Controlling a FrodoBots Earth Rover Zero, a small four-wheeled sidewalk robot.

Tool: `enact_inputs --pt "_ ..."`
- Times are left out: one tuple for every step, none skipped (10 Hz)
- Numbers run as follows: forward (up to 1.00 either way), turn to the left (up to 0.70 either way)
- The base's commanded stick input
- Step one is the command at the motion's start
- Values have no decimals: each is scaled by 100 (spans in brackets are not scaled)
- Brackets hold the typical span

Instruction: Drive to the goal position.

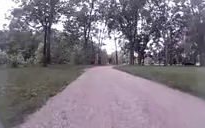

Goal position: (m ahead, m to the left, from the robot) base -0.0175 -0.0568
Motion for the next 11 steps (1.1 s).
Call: enact_inputs --pt "70 -1" --pt "70 -1" --pt "70 -1" --pt "70 -1" --pt "70 -1" --pt "70 -1" --pt "70 -1" --pt "70 -1" --pt "70 -1" --pt "70 -1" --pt "70 -1"
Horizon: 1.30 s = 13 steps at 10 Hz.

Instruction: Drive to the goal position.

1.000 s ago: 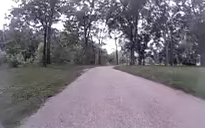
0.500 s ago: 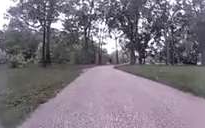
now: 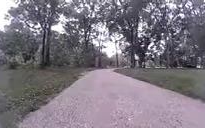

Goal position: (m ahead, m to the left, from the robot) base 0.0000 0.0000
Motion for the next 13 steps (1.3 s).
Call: enact_inputs --pt "70 -1" --pt "70 -1" --pt "70 -1" --pt "70 -1" --pt "70 -1" --pt "70 -1" --pt "70 0" --pt "70 0" --pt "70 0" --pt "70 0" --pt "70 0" --pt "70 0" --pt "70 3"
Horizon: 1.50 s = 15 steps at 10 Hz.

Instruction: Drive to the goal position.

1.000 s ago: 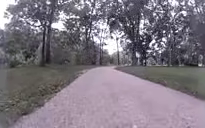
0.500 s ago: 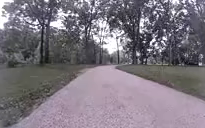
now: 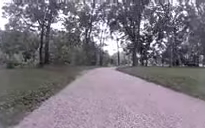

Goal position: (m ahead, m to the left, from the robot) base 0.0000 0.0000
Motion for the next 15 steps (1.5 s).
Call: enact_inputs --pt "70 5" --pt "70 8" --pt "70 10" --pt "70 7" --pt "70 1" --pt "70 1" --pt "70 1" --pt "70 1" --pt "70 1" --pt "70 1" --pt "70 1" --pt "70 1" --pt "70 1" --pt "70 1" --pt "70 1"
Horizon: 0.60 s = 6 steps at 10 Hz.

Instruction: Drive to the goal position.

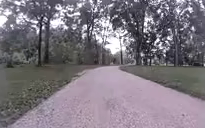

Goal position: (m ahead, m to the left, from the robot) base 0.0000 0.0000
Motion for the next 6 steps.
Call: enact_inputs --pt "70 1" --pt "70 1" --pt "70 1" --pt "70 2" --pt "70 4" --pt "70 6"
